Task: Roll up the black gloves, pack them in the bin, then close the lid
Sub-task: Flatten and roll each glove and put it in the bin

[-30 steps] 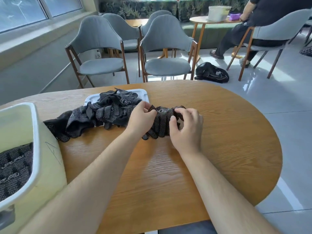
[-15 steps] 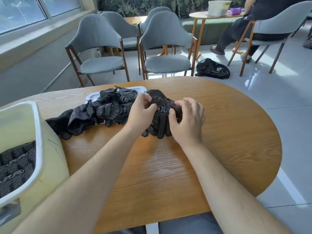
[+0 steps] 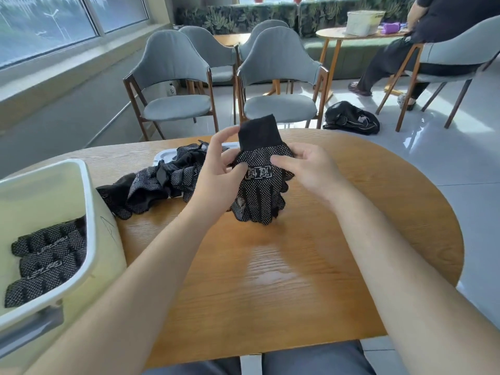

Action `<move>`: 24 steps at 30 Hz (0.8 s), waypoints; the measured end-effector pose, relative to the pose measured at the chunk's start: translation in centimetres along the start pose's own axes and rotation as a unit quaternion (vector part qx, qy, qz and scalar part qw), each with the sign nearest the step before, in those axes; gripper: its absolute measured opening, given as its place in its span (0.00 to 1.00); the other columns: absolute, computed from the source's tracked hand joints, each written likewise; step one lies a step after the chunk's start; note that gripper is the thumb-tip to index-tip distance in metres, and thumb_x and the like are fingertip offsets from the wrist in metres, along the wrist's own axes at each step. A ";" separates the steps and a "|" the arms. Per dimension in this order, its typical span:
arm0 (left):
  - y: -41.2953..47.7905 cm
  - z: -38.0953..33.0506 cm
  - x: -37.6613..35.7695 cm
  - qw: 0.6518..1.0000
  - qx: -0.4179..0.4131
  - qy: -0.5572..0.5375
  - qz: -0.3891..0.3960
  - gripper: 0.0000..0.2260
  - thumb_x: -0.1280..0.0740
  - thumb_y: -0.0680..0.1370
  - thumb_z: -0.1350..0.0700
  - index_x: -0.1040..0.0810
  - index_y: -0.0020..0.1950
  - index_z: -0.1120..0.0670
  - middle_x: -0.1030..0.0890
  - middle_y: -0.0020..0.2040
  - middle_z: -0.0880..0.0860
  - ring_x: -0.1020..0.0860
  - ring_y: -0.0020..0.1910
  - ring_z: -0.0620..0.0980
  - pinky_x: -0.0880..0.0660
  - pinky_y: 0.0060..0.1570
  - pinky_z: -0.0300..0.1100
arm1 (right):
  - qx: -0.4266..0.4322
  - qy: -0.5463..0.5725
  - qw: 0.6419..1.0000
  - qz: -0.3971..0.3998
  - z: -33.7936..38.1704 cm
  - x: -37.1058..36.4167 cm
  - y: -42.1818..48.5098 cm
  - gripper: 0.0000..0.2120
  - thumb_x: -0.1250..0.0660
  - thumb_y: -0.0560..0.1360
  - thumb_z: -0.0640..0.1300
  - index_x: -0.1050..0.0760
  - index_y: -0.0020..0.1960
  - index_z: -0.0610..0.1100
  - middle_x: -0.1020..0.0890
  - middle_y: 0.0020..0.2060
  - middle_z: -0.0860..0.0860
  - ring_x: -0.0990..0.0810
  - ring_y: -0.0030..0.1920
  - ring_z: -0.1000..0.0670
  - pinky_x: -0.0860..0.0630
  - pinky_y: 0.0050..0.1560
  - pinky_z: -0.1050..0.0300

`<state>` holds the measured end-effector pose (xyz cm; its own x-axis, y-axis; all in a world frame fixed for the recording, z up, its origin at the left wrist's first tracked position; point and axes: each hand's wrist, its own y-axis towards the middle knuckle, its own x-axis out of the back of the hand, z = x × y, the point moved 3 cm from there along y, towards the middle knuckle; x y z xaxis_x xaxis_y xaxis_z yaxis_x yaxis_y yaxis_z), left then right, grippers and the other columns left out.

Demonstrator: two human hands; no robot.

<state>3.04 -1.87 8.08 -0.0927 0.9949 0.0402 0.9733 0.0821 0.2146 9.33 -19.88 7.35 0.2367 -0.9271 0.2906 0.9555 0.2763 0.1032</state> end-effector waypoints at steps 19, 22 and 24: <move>-1.8 1.3 3.6 0.996 0.069 0.028 -0.047 0.10 0.29 0.80 0.55 0.20 0.61 0.51 0.14 0.52 0.49 0.15 0.52 0.48 0.19 0.54 0.50 | 0.034 0.009 0.998 0.059 1.7 -3.2 -1.8 0.07 0.34 0.84 0.47 0.21 0.58 0.46 0.13 0.42 0.52 0.17 0.31 0.50 0.22 0.36 0.58; -2.3 0.8 3.1 0.997 0.076 -0.008 -0.019 0.09 0.33 0.82 0.54 0.22 0.62 0.50 0.14 0.49 0.50 0.15 0.46 0.47 0.21 0.44 0.43 | 0.042 0.019 0.997 0.056 1.6 -3.5 -1.9 0.08 0.35 0.84 0.47 0.22 0.59 0.45 0.14 0.41 0.50 0.19 0.30 0.50 0.23 0.35 0.55; -2.4 1.1 2.9 0.996 0.086 0.008 0.032 0.13 0.33 0.82 0.49 0.23 0.65 0.50 0.14 0.51 0.51 0.15 0.48 0.48 0.21 0.45 0.44 | 0.045 0.030 0.998 0.037 1.7 -3.5 -1.9 0.07 0.36 0.84 0.47 0.22 0.58 0.47 0.14 0.41 0.48 0.20 0.30 0.50 0.23 0.35 0.54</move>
<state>0.63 0.88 6.59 -0.0304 0.9975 0.0638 0.9988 0.0278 0.0412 6.42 -16.72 7.77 0.3180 -0.9165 0.2426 0.9164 0.3627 0.1691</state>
